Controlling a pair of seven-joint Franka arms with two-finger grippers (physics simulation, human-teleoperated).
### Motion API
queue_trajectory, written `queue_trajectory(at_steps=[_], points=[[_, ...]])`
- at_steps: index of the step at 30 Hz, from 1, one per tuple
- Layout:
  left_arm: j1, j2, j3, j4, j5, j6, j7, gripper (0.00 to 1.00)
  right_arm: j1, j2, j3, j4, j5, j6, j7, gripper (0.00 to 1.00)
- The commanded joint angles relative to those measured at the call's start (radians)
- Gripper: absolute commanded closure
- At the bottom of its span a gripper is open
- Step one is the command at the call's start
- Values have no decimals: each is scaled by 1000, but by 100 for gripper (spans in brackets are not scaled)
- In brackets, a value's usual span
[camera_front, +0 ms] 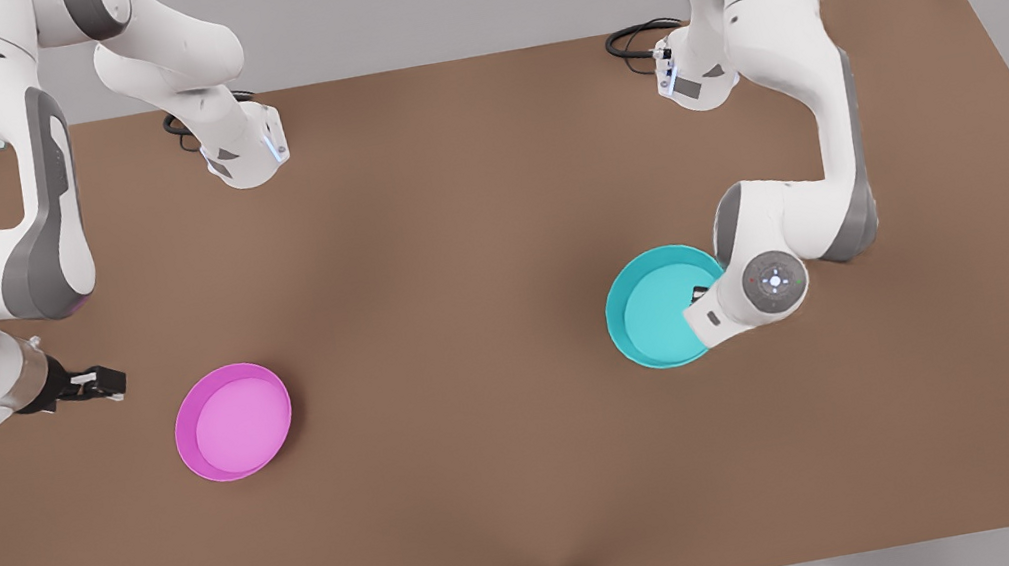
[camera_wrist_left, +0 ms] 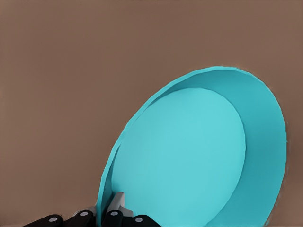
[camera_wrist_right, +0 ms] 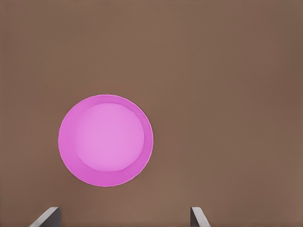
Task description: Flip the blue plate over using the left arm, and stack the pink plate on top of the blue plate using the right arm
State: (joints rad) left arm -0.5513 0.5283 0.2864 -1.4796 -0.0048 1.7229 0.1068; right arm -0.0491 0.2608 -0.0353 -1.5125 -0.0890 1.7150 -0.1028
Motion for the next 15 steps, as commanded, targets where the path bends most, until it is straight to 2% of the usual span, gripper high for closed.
queue_trajectory(at_steps=[1,8,15], points=[[-13,1,0,2,40,-2,-10,79,0,0,0,0,0,0,0,0],[-202,18,0,12,411,-3,-228,79,0,1,0,0,0,0,0,0],[-351,42,-1,15,744,-92,-364,79,0,1,0,0,0,2,0,0]])
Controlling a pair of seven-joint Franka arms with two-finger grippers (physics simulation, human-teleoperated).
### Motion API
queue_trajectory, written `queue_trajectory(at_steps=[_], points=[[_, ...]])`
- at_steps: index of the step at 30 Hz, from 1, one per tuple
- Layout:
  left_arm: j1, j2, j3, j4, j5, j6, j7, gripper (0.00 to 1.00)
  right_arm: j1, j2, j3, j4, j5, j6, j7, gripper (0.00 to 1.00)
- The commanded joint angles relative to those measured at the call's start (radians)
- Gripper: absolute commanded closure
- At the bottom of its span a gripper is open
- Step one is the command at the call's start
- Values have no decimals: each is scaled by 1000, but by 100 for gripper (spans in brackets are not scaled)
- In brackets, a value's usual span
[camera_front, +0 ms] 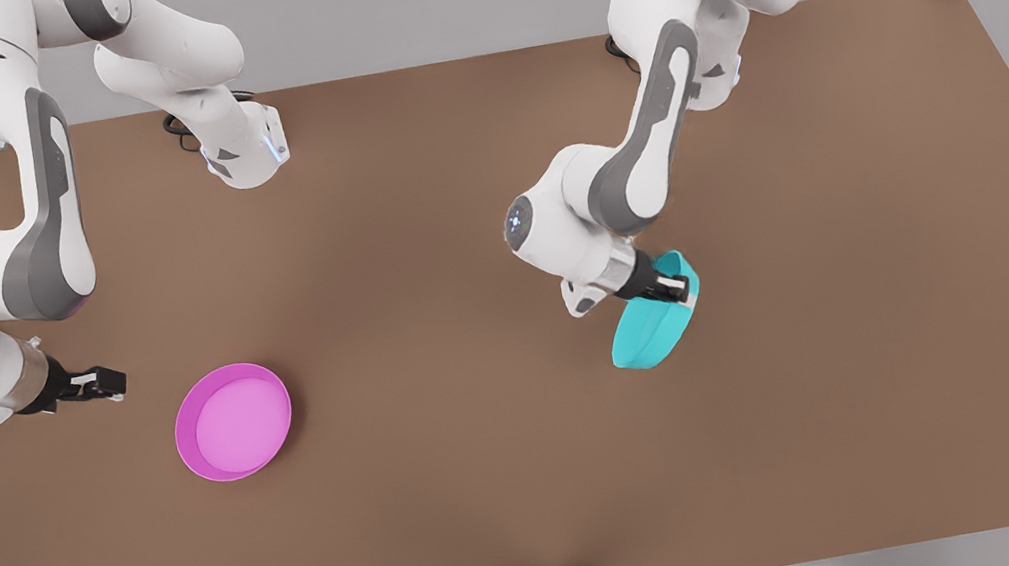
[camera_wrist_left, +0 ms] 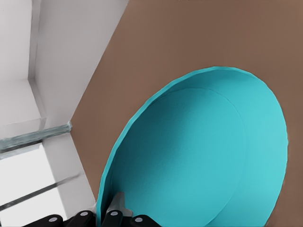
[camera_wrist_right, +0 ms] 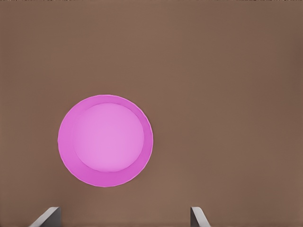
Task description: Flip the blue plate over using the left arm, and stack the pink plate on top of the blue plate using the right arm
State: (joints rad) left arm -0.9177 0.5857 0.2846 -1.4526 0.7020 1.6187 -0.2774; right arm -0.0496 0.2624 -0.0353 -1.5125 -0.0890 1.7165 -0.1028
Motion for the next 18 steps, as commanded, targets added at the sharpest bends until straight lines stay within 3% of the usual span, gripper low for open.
queue_trajectory(at_steps=[1,10,18], points=[[-6,8,1,6,63,-8,-9,79,-1,0,0,0,0,0,0,0],[-182,105,-1,11,353,-89,-184,79,-1,0,0,-14,0,14,-2,0],[-286,259,-2,50,381,-171,-473,79,-13,3,2,-20,0,21,-38,0]])
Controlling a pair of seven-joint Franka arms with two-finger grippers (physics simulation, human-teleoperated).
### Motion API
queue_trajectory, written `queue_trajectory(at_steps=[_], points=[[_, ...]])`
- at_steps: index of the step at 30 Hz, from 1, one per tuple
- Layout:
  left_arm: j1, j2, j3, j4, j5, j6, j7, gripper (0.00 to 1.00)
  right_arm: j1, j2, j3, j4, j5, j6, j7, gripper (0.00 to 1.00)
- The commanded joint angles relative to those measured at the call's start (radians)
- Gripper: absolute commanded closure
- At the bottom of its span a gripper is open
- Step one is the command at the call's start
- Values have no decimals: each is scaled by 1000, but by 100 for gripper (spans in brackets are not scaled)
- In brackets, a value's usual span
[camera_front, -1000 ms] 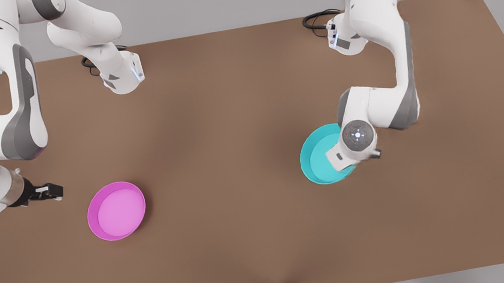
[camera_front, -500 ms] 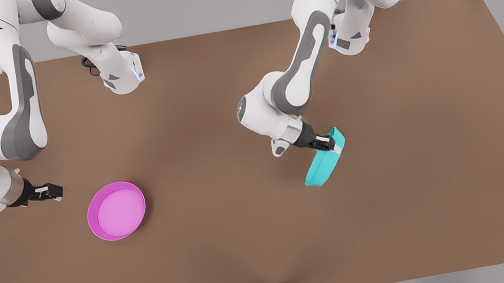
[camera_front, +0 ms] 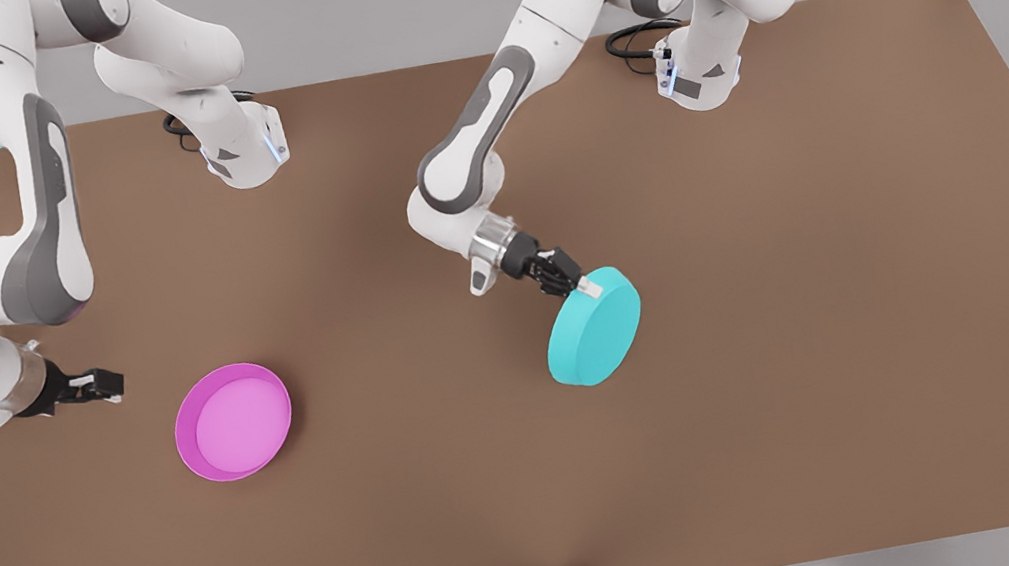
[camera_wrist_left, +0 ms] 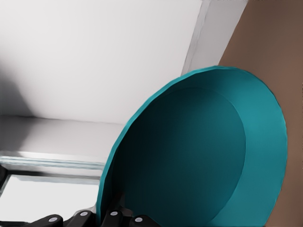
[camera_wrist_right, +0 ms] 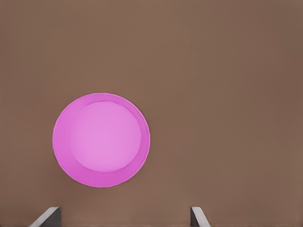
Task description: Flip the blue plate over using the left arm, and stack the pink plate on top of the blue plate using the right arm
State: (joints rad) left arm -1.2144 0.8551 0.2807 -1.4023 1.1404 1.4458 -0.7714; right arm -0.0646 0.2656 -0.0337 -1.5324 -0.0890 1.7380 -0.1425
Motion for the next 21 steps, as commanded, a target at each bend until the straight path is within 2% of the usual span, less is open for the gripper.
queue_trajectory(at_steps=[1,20,21], points=[[-5,9,0,2,-59,2,-9,79,-1,0,0,0,0,0,0,0],[-79,150,0,40,18,-105,-108,79,-1,9,3,2,-17,18,-6,0],[-80,151,0,40,18,-105,-118,55,0,9,3,0,-17,18,-5,0]])
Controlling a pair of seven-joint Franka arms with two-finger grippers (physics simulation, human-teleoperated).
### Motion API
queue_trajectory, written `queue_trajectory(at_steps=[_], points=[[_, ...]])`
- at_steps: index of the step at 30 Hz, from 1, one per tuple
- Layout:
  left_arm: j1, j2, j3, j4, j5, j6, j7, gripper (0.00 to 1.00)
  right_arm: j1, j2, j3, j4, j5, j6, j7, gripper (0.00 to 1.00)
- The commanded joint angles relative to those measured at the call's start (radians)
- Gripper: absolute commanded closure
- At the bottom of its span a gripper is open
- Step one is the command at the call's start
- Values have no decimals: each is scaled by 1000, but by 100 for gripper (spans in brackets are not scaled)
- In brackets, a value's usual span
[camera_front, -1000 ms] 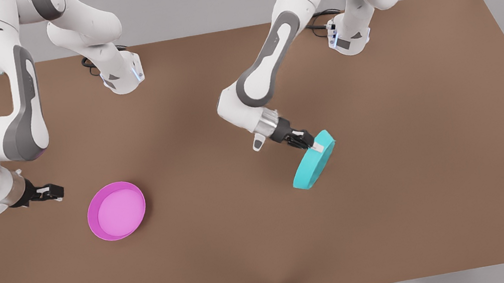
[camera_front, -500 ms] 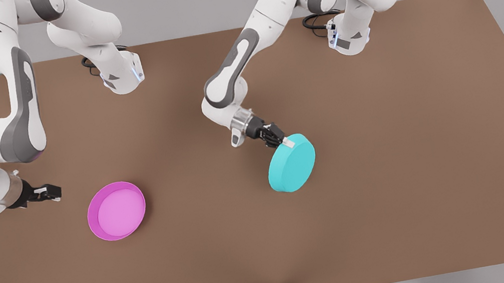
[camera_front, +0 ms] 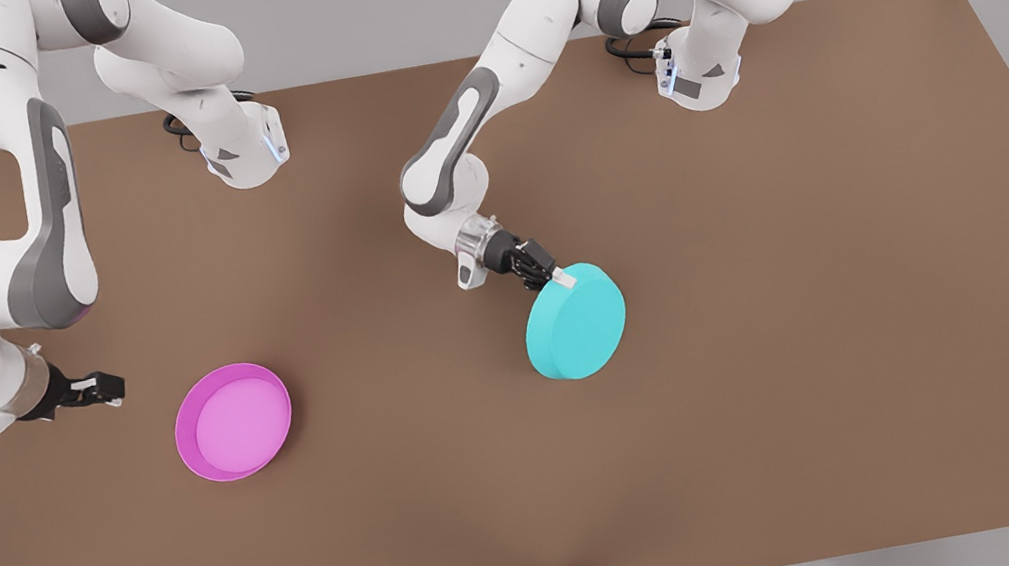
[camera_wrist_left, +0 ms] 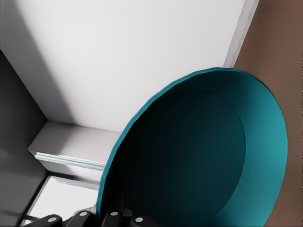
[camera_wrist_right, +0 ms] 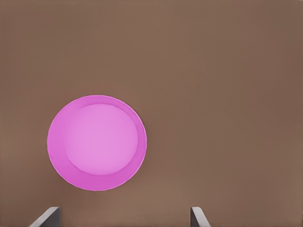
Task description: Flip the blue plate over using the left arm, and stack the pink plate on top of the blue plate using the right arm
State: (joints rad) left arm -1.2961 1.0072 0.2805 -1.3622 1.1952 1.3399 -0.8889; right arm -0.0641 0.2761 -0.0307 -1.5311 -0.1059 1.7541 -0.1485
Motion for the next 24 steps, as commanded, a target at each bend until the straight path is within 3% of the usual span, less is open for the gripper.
queue_trajectory(at_steps=[1,7,12,17,21,24], points=[[-2,2,0,0,-39,1,-1,0,-2,-1,0,0,0,-4,0,0],[-2,25,-9,40,-45,-33,8,0,-2,-1,0,5,2,-7,-20,0],[3,99,-23,181,-82,-45,-15,0,0,25,3,26,-8,-10,-19,0],[15,174,-23,327,-101,-18,-386,0,0,23,3,23,-8,-10,-19,0],[18,186,-23,367,-103,18,-505,0,1,23,5,15,-8,-8,-19,0],[43,220,-64,497,-105,16,-512,0,1,23,3,15,-6,-10,-20,0]])
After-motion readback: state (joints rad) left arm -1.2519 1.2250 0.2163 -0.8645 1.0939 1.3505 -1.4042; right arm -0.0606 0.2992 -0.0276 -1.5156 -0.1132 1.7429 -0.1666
